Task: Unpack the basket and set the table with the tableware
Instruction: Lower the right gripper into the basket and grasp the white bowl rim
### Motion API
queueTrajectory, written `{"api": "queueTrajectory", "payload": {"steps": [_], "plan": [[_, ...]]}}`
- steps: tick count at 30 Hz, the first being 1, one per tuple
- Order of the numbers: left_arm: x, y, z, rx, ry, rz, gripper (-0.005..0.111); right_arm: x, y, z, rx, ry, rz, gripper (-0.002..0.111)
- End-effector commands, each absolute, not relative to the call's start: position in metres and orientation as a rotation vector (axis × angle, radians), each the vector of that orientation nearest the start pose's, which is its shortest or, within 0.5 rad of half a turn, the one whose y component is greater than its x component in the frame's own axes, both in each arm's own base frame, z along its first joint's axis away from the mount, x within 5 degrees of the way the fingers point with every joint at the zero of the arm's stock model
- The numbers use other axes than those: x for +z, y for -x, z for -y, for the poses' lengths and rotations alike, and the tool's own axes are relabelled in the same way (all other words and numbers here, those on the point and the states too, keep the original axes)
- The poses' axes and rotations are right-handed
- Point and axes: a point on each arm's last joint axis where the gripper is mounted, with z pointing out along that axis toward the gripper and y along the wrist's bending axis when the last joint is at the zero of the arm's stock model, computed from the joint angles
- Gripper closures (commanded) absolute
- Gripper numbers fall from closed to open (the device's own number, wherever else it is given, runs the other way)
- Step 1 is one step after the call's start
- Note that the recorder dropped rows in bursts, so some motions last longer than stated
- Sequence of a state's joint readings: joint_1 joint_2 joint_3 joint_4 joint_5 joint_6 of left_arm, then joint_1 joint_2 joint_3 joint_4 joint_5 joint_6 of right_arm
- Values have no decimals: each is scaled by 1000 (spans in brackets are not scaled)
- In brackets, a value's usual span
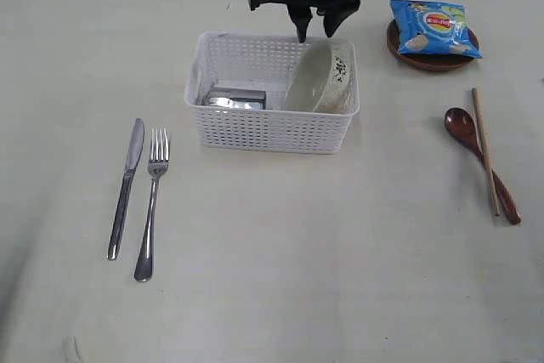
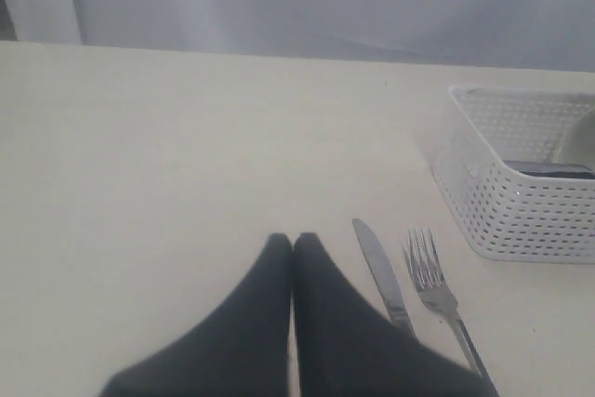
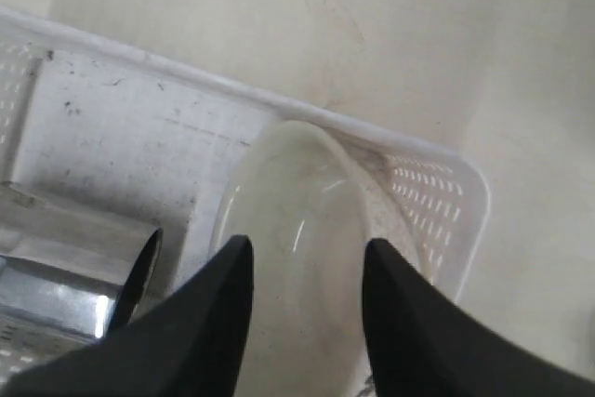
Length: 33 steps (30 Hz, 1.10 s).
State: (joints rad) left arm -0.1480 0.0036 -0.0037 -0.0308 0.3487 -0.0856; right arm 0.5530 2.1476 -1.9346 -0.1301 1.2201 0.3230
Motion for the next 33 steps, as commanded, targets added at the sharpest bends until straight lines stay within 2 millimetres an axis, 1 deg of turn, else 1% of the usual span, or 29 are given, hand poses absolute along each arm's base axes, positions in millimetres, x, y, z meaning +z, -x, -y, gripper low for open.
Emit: {"api": "queueTrajectory", "payload": {"steps": [1, 4, 6, 7, 9, 12, 13, 15, 18, 20, 28, 33], "plan": [[182, -53, 9, -195, -46, -1834, 107, 269, -391, -223, -40, 340, -2793, 70], [182, -53, 9, -195, -46, -1834, 107, 288, -386, -220, -22, 356, -2750, 70], [182, -53, 9, -195, -46, -1834, 107, 296, -385, -216, -61, 392, -2715, 70], [182, -53, 9, -195, -46, -1834, 107, 297, -386, -213, -106, 423, -2698, 70], [182, -53, 9, -195, -46, -1834, 107, 292, -385, -212, -131, 442, -2709, 70], [182, -53, 9, -195, -46, -1834, 107, 275, -380, -210, -154, 464, -2764, 70], [182, -53, 9, -195, -46, -1834, 107, 267, -377, -210, -171, 486, -2788, 70], [182, -53, 9, -195, -46, -1834, 107, 257, -374, -210, -195, 505, -2814, 70], [182, -53, 9, -195, -46, -1834, 107, 248, -371, -208, -228, 519, -2837, 70], [182, -53, 9, -195, -46, -1834, 107, 245, -370, -207, -227, 521, -2850, 70], [182, -53, 9, -195, -46, -1834, 107, 244, -366, -213, -139, 494, -2886, 70], [182, -53, 9, -195, -46, -1834, 107, 243, -366, -214, -128, 482, -2894, 70]]}}
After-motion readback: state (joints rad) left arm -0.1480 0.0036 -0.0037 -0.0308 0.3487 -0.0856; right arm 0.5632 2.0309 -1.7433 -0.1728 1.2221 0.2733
